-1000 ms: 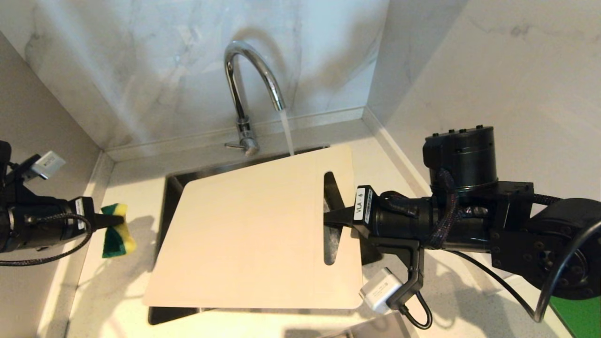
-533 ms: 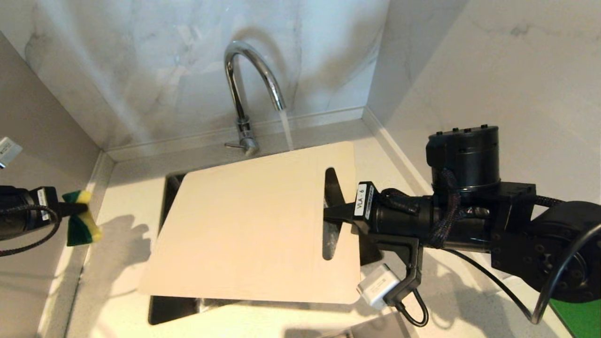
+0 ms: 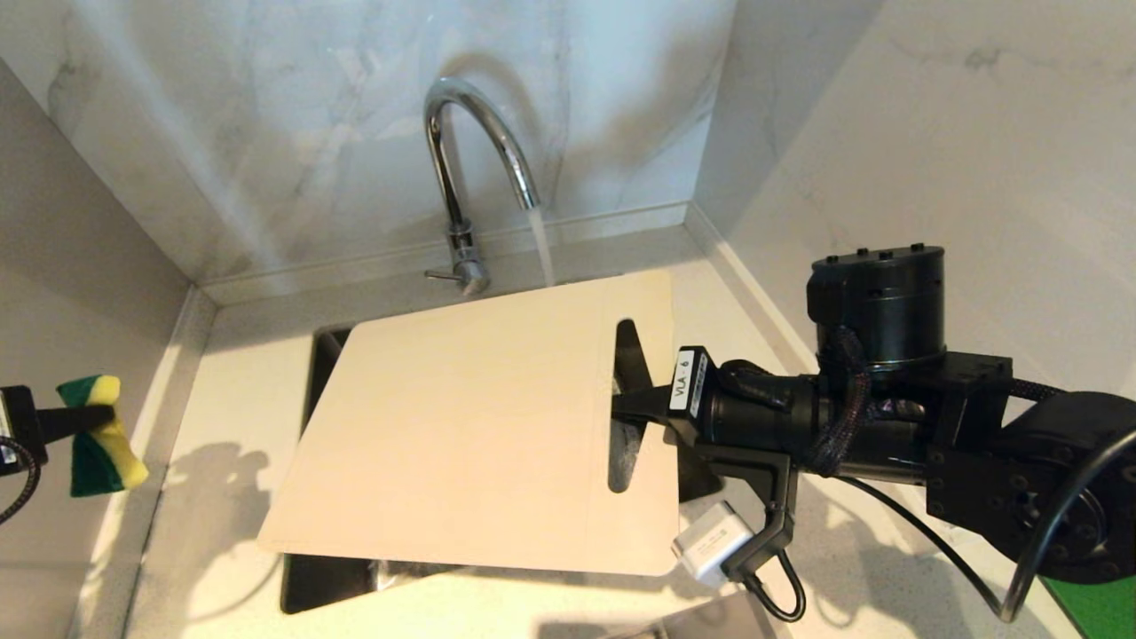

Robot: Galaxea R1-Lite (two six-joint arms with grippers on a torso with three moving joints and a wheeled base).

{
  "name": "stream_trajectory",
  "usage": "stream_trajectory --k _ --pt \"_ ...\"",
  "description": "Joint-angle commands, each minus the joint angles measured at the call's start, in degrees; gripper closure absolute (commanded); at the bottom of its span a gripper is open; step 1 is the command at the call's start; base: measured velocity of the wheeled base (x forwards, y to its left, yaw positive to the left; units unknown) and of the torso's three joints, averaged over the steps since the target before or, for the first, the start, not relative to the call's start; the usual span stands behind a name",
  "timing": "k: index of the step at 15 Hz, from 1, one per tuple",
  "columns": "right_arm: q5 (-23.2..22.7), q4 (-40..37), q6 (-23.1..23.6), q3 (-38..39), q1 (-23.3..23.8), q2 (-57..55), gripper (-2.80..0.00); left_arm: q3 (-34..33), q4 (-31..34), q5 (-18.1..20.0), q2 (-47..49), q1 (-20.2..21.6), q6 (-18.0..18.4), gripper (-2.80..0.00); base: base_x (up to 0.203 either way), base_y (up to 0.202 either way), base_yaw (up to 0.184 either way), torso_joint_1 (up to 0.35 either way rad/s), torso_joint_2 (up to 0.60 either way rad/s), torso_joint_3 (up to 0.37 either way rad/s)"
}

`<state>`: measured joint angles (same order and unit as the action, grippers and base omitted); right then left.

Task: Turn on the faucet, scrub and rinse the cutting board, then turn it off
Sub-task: Put down the cutting board

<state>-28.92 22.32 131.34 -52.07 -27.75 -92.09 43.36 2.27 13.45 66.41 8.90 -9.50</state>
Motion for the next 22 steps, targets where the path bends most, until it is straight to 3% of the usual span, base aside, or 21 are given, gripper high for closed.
stream_trajectory --k 1,11,17,22 --pt "-0.18 0.15 0.76 0.1 -0.03 -0.2 0.0 -0.65 -0.07 1.56 -1.02 -0.02 0.0 0.0 0.0 0.0 0.0 0.0 0.0 0.0" --pt "-0.16 0.09 0.67 0.83 -0.03 0.95 0.0 -1.61 -0.07 1.84 -1.1 -0.46 0.81 0.0 0.0 0.0 0.0 0.0 0.0 0.0" --pt "0.09 0.18 -0.03 0.56 -0.03 0.68 0.0 -3.23 0.11 1.49 -3.83 -6.67 0.97 0.0 0.0 0.0 0.0 0.0 0.0 0.0" --pt "0.09 0.18 -0.03 0.65 -0.03 0.8 0.0 -4.16 0.06 0.02 -1.41 -5.26 1.56 0.0 0.0 0.0 0.0 0.0 0.0 0.0"
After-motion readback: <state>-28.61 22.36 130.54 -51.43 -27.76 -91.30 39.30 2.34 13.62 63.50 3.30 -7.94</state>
